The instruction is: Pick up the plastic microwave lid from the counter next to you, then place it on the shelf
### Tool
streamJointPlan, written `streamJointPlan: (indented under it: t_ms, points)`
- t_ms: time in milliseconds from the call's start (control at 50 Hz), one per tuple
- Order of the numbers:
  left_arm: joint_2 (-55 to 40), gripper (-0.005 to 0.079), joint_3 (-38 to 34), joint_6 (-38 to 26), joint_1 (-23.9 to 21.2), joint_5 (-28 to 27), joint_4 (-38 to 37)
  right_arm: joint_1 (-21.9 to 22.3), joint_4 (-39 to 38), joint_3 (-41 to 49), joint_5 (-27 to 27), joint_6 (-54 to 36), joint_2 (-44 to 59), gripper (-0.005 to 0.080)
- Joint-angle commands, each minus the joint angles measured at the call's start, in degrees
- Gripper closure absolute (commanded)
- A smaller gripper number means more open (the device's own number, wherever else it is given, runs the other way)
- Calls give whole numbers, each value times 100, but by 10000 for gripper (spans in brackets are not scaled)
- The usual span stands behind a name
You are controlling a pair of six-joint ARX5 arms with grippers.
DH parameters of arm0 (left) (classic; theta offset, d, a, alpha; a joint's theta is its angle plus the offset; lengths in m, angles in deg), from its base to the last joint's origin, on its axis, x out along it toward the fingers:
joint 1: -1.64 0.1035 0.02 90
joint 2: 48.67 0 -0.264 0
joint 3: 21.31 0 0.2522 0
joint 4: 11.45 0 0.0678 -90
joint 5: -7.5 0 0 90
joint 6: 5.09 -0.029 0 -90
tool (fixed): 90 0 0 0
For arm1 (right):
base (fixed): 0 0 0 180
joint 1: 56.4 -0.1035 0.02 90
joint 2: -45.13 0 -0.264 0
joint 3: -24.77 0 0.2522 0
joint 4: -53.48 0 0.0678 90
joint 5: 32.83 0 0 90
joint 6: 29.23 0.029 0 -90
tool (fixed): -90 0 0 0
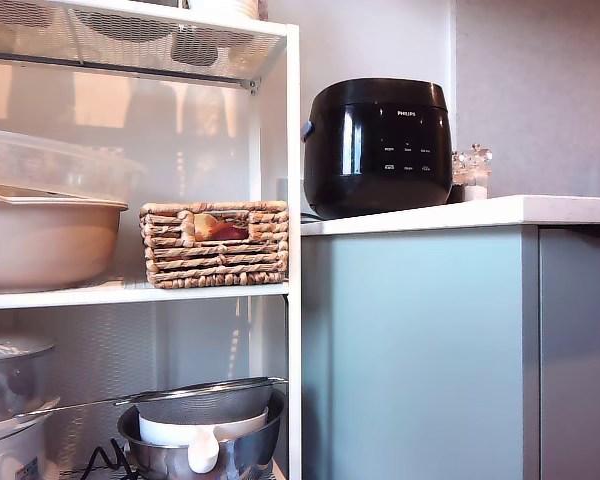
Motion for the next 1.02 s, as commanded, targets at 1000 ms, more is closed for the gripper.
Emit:
streamJointPlan:
  t_ms: [1000]
  points:
    - [1875,761,-498,254,-17,-26,-3091,-245,1801,205,448,28,-205,763]
